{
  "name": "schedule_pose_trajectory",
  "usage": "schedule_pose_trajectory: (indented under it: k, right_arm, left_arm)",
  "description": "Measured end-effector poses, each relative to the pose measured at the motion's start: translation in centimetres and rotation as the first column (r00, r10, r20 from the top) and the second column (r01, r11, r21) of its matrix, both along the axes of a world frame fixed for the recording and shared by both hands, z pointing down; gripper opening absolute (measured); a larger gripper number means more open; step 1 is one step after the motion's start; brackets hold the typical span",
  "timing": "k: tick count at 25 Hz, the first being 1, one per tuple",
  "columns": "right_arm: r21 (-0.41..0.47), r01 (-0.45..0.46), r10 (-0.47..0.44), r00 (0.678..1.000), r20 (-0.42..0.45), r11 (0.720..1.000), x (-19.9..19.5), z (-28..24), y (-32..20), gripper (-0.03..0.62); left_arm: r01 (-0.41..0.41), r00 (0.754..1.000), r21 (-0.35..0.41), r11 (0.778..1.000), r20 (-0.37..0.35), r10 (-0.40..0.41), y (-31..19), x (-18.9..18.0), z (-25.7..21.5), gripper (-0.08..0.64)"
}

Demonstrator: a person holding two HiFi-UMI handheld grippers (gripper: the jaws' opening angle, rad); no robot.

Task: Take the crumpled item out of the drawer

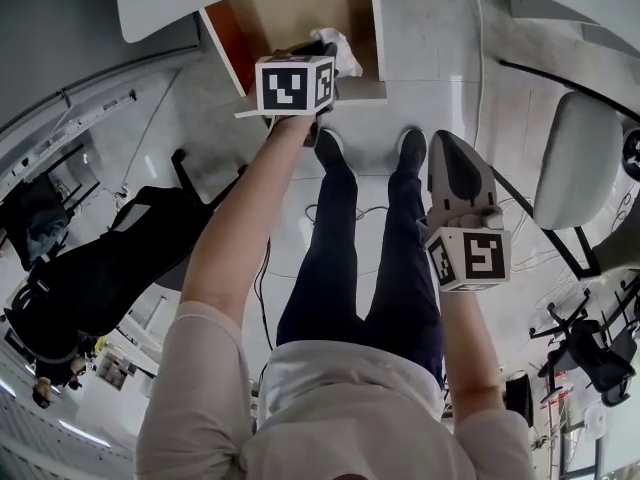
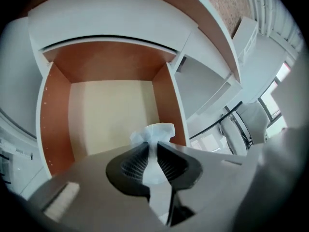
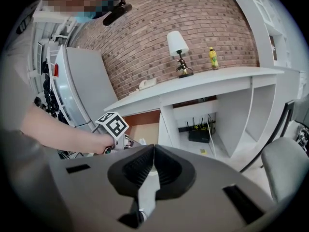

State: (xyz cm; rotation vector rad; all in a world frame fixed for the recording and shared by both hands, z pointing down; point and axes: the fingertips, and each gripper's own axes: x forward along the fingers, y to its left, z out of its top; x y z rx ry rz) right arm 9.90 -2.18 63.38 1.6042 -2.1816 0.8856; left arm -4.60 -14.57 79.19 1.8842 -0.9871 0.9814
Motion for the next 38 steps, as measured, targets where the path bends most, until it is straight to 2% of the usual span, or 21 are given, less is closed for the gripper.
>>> schedule_pose_trajectory:
  k: [6,15,22,25,29,32,34,36,38]
  right_arm:
    - [0.025,0.010,-0.010,1.000,-0.007,1.000,-1.3,-1.6,0.9,0.009]
    - [0.068,0.032,-0.031,0.999,-0.025,0.997,-2.1,-5.8,1.1,0.011]
    - [0.094,0.027,-0.026,1.000,-0.010,0.995,-3.6,-11.2,1.2,0.011]
    - [0.122,0.043,-0.042,0.999,-0.009,0.992,-4.5,-14.6,0.4,0.011]
    - [0.184,0.062,-0.061,0.998,-0.007,0.981,-5.0,-19.5,-0.6,0.009]
    - [0.211,0.070,-0.069,0.998,-0.011,0.975,-5.3,-23.3,-0.5,0.009]
    - [0.235,0.077,-0.074,0.997,-0.020,0.969,-5.4,-25.6,-0.9,0.009]
    - [0.268,0.090,-0.083,0.996,-0.036,0.959,-5.4,-27.9,-2.0,0.009]
    - [0.298,0.109,-0.096,0.994,-0.056,0.948,-5.7,-30.5,-2.6,0.009]
  left_arm:
    - [0.023,0.999,0.071,0.997,-0.031,-0.021,2.2,-1.7,-4.3,0.067]
    - [0.051,0.996,0.158,0.986,-0.083,-0.038,8.4,-4.3,-11.4,0.067]
    - [0.124,0.979,0.286,0.950,-0.190,-0.070,13.2,-5.4,-19.5,0.067]
    - [0.175,0.972,0.371,0.912,-0.213,-0.100,14.0,-6.9,-24.4,0.067]
    - [0.200,0.969,0.499,0.843,-0.230,-0.094,13.6,-8.7,-31.2,0.068]
    - [0.213,0.967,0.568,0.795,-0.241,-0.086,13.2,-10.2,-36.5,0.068]
    - [0.232,0.965,0.621,0.749,-0.243,-0.098,12.3,-11.4,-39.9,0.069]
    - [0.261,0.961,0.675,0.691,-0.249,-0.120,10.8,-12.6,-43.0,0.069]
    - [0.294,0.953,0.701,0.650,-0.272,-0.137,10.0,-13.7,-46.0,0.069]
